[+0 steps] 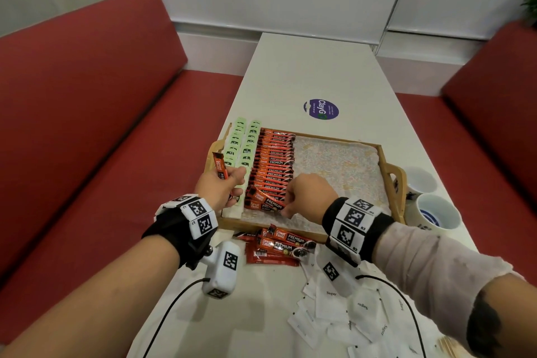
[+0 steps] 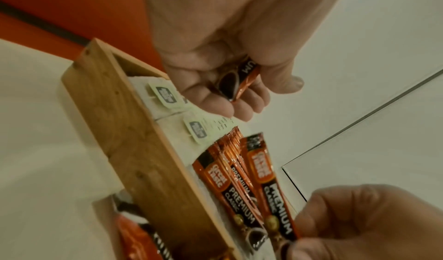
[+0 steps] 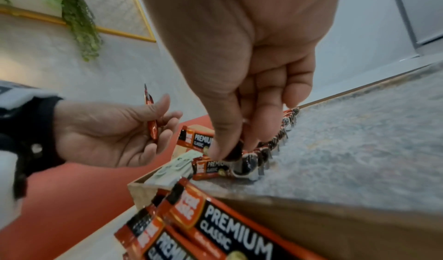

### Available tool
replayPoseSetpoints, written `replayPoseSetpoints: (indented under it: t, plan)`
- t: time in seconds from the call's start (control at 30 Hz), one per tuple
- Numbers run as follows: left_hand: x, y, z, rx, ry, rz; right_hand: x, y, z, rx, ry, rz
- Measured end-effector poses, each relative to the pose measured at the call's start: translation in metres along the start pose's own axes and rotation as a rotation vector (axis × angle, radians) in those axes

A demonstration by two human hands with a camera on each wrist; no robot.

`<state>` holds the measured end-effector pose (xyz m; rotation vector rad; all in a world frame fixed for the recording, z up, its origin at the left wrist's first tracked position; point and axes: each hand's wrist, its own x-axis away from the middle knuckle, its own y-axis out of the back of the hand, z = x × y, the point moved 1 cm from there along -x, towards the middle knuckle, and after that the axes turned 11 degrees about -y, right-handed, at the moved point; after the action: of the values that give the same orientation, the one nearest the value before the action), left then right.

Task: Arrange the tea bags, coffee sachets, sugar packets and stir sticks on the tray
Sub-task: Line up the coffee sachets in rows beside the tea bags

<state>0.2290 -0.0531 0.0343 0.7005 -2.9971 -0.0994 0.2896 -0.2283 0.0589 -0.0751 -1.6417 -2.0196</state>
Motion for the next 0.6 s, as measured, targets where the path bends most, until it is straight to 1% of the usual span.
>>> replayPoseSetpoints:
  t: [0.3, 0.5, 0.6]
  plan:
    - [0.004, -0.003, 0.001, -0.016, 0.02, 0.024, 0.0, -0.008, 0.009, 0.224, 0.033, -0.021]
    - [0.004, -0.002, 0.003, -0.022, 0.042, 0.032, -0.004, -0.011, 0.01, 0.283, 0.049, -0.063]
    - [0.003, -0.002, 0.006, -0.026, 0.063, 0.04, -0.005, -0.011, 0.013, 0.289, 0.063, -0.062]
